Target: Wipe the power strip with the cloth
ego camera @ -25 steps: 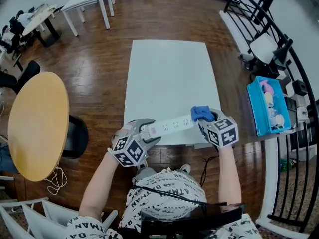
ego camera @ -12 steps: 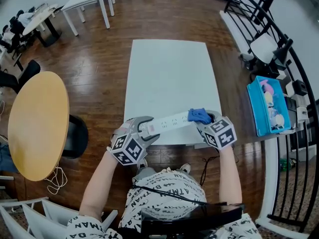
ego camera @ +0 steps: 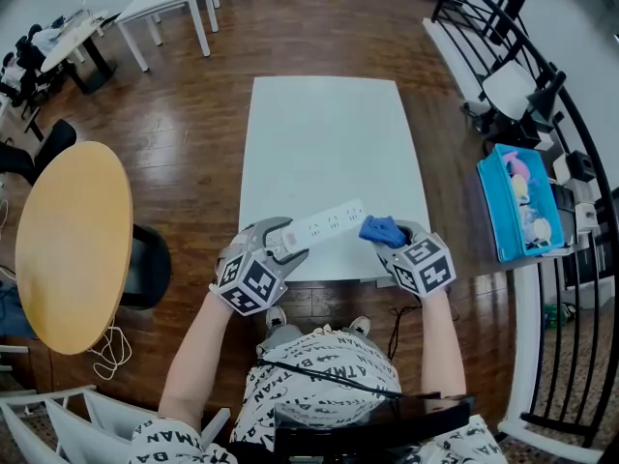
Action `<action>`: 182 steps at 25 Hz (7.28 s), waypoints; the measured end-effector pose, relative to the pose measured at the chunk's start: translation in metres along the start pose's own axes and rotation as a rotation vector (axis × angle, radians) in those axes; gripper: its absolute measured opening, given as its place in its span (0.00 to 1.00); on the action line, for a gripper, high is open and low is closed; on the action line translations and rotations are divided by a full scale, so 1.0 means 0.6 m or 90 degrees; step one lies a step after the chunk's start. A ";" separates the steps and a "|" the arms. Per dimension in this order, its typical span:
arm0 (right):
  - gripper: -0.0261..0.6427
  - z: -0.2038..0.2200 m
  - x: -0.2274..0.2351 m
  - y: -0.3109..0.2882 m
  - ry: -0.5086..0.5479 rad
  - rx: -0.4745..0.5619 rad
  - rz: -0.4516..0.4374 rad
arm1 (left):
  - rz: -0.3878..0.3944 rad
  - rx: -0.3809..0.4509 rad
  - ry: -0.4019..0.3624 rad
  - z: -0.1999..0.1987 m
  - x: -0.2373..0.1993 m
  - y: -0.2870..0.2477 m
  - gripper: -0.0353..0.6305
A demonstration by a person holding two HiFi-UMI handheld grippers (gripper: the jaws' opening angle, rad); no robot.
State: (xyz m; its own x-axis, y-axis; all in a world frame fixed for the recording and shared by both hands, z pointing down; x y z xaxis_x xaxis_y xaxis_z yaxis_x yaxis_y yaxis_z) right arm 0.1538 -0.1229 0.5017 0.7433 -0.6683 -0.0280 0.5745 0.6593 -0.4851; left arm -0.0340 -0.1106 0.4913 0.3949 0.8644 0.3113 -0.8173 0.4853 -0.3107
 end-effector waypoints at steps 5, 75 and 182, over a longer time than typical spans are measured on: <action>0.25 0.000 -0.028 -0.014 -0.023 0.015 -0.010 | -0.016 0.003 0.023 0.000 -0.004 -0.003 0.46; 0.25 -0.018 0.027 0.015 0.231 -0.156 -0.188 | 0.184 -0.013 -0.181 -0.009 0.090 -0.010 0.46; 0.25 -0.067 -0.112 -0.045 0.266 -0.076 -0.410 | 0.197 -0.013 -0.170 0.009 0.114 -0.008 0.46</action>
State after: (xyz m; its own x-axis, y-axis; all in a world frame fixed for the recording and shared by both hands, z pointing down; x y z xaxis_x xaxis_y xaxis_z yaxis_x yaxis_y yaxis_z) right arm 0.0747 -0.1098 0.4815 0.0706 -0.9972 -0.0237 0.7911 0.0705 -0.6077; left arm -0.0052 -0.0547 0.5190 0.0070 0.9068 0.4216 -0.8712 0.2125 -0.4426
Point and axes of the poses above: the fingertips, and each gripper's own axes: y backward along the fingers, x to its right, z out of its underside, the point moved 3 cm from there along y, backward along the fingers, and after that the axes turned 13 degrees about x, right-handed, at the moved point
